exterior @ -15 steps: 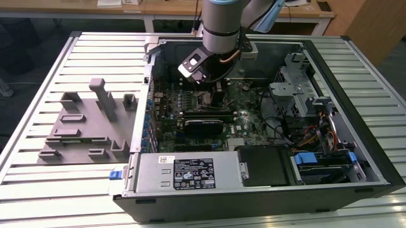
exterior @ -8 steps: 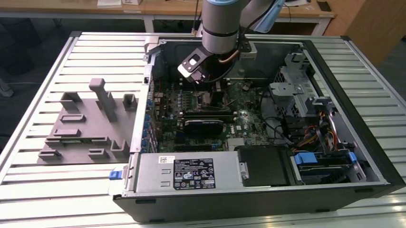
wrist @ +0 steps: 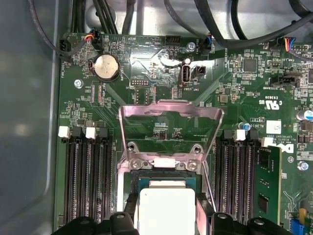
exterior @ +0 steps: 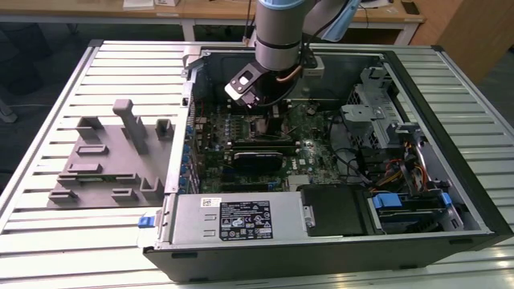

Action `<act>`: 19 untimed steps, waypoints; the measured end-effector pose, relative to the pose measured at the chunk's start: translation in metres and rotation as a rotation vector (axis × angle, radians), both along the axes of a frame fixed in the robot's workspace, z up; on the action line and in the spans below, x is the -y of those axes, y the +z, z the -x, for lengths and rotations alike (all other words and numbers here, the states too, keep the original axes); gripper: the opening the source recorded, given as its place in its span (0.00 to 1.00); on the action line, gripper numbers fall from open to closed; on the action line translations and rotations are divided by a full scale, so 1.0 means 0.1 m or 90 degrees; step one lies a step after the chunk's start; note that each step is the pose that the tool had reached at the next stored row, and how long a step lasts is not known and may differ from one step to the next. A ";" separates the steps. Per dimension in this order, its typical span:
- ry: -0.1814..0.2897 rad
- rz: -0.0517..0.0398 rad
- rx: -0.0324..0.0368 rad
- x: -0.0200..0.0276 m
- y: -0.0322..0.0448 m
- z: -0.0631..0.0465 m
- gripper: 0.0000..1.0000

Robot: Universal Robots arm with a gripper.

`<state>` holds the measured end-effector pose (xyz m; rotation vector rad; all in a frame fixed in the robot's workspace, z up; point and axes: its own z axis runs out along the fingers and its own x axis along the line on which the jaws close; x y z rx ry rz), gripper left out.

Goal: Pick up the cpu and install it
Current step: 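Place the cpu into insertion slot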

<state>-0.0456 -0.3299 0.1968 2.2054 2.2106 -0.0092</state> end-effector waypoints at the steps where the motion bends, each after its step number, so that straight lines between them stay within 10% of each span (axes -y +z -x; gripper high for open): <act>1: 0.000 0.0000 0.0000 0.000 -0.005 0.00 0.54; 19: 0.000 0.0000 0.0000 0.000 -0.036 0.00 0.54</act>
